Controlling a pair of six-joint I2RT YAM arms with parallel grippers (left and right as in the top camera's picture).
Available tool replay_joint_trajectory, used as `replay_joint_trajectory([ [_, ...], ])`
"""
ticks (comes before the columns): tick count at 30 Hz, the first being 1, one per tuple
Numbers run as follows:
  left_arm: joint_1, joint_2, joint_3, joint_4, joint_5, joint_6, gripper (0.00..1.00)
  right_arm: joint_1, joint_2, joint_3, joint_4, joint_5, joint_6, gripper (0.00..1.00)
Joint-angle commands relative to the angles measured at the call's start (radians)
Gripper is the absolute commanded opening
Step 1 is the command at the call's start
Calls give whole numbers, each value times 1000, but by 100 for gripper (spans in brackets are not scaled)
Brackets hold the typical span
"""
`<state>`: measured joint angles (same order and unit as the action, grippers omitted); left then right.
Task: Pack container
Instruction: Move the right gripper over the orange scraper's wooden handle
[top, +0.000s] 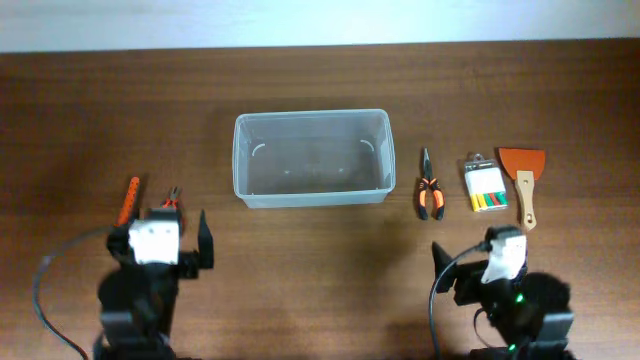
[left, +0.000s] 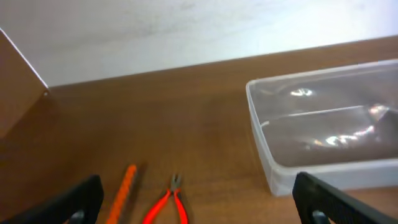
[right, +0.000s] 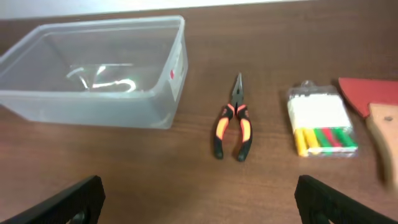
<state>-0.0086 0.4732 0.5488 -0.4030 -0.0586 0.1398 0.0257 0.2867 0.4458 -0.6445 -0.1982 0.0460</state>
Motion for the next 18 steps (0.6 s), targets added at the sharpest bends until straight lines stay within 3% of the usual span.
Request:
replay_joint_trajectory([
  [1,-3,185,166,-37,-17,-11,99,-6,175,179,-60,-15,-113,98],
  [4,-3,344,302,-72,-17,-11,99,-6,347,349,-172,29,-177,98],
  [12,-3,664,582,-122,-17,-11,99,-6,751,795,-381,23,-113,98],
  [18,-3,781,653,-121,-17,-11,99,-61,921,921,-427,48,-40,98],
])
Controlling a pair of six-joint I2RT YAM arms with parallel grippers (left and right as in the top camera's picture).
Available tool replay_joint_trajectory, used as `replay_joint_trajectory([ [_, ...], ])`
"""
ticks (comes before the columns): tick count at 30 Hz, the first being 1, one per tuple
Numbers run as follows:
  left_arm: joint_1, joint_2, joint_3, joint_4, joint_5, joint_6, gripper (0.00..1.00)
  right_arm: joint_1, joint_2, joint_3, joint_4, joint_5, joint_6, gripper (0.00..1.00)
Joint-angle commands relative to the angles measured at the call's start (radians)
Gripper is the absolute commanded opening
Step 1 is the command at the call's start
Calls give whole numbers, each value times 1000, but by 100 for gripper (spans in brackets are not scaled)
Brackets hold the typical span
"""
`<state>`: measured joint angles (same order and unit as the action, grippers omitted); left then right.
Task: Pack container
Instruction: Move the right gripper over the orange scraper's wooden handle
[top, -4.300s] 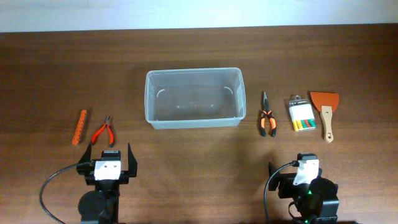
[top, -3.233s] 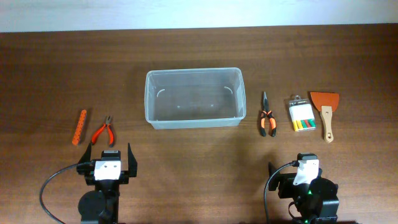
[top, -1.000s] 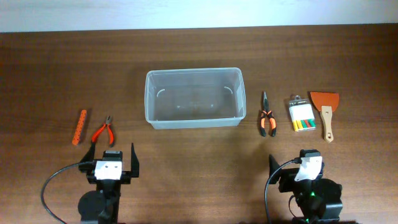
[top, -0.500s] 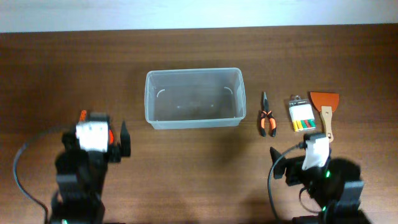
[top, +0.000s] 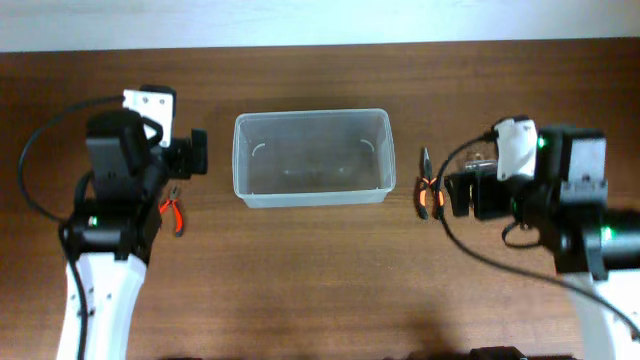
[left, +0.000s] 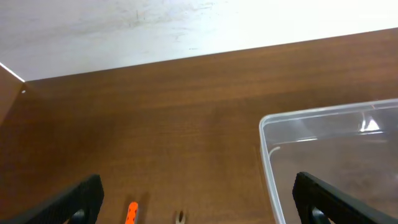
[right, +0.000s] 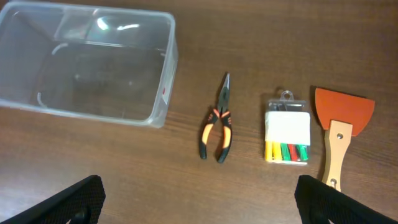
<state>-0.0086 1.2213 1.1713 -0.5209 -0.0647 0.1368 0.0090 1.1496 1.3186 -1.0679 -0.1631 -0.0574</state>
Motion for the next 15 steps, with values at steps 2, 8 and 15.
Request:
replay_joint_trajectory([
  [2,0,53,30,-4,-11,-8,99,-94,108,58,-3,21,74,98],
  [8,1,97,30,5,-11,-8,99,-282,276,58,10,21,73,100],
  [15,1,139,30,11,-11,-8,99,-426,435,58,30,80,35,98],
])
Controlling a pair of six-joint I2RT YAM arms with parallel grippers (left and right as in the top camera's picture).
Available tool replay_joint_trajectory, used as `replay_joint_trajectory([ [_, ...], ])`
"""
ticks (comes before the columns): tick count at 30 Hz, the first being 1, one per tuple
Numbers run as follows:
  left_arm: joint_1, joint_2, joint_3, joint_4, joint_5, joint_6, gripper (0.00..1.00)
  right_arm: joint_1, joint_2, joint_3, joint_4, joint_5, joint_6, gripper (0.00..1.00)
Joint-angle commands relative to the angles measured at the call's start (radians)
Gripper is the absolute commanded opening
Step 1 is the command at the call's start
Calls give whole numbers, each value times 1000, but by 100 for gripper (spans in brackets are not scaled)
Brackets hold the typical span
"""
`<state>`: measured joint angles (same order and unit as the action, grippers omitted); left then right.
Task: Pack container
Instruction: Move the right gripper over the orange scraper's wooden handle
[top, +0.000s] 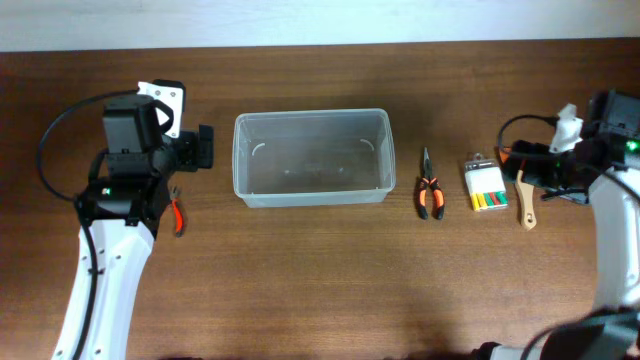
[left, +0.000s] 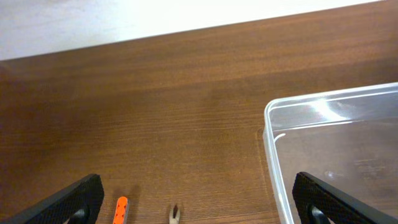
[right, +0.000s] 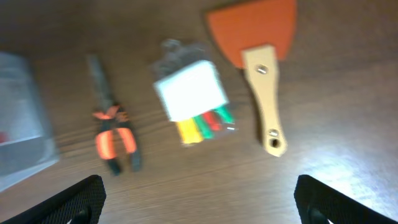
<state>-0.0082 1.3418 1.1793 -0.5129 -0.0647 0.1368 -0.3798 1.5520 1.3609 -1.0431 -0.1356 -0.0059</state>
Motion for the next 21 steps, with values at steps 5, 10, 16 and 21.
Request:
replay_joint_trajectory([
  [5,1,40,21,3,-11,-9,99,-78,96,16,66,180,-75,97],
  [10,1,44,20,3,-11,-9,99,-87,155,16,188,195,-136,97],
  [16,1,44,20,3,-11,-9,99,-85,260,16,240,192,-148,97],
  [21,1,44,20,3,-11,-9,99,-85,354,16,252,149,-205,95],
])
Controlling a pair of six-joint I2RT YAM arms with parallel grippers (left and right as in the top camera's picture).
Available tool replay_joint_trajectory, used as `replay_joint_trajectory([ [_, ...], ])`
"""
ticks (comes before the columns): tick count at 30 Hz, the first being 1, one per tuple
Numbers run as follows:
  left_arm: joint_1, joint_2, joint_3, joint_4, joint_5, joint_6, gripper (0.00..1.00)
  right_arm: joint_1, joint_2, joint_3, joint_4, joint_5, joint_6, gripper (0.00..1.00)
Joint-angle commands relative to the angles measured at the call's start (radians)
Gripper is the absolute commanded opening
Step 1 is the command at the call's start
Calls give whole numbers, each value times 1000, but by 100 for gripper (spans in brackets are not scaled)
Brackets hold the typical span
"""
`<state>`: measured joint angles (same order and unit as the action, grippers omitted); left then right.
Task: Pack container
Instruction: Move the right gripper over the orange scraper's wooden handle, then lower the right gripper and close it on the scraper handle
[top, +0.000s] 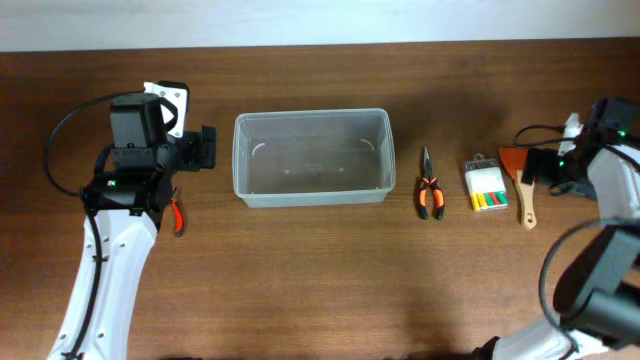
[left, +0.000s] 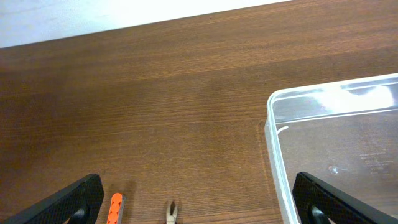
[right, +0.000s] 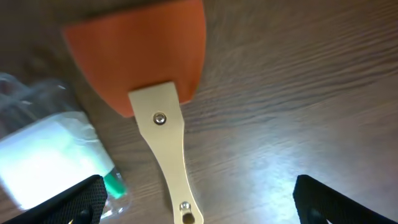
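A clear plastic container (top: 312, 158) stands mid-table, holding nothing that I can see. To its right lie orange-and-black pliers (top: 430, 190), a clear packet of coloured sticks (top: 484, 184) and a scraper (top: 522, 185) with an orange blade and wooden handle. My right gripper (right: 199, 199) hangs open over the scraper's handle (right: 168, 155), touching nothing. My left gripper (left: 198, 202) is open beside the container's left end (left: 273, 143). Below it show the tip of an orange tool (left: 114, 208) and the tips of red pliers (left: 171, 211).
The red pliers (top: 176, 215) lie left of the container, partly under my left arm. The table's back edge meets a white wall (top: 320, 20). The packet (right: 50, 162) lies close to the left of the scraper.
My right gripper has come closer over the scraper, whose blade and handle now fill its view; the orange-and-black pliers have left that view. My left gripper has hardly moved.
Both arms sat low at the table's front edge with grippers open. Then the left was up beside the container's left end and the right above the orange-and-black pliers. The right then stood over the packet and scraper at far right, and now hangs close over the scraper.
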<state>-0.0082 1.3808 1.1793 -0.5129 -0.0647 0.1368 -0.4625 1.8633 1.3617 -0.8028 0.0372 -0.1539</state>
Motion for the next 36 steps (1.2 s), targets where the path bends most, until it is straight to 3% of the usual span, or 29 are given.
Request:
replay_joint_trajectory([
  [1,1,5,20,3,-11,-9,99,-3,52,15,12,-46,-82,95],
  [13,1,5,20,3,-11,-9,99,-2,90,15,59,-172,-168,93],
  [36,1,5,20,3,-11,-9,99,-4,152,15,107,-145,-167,83],
])
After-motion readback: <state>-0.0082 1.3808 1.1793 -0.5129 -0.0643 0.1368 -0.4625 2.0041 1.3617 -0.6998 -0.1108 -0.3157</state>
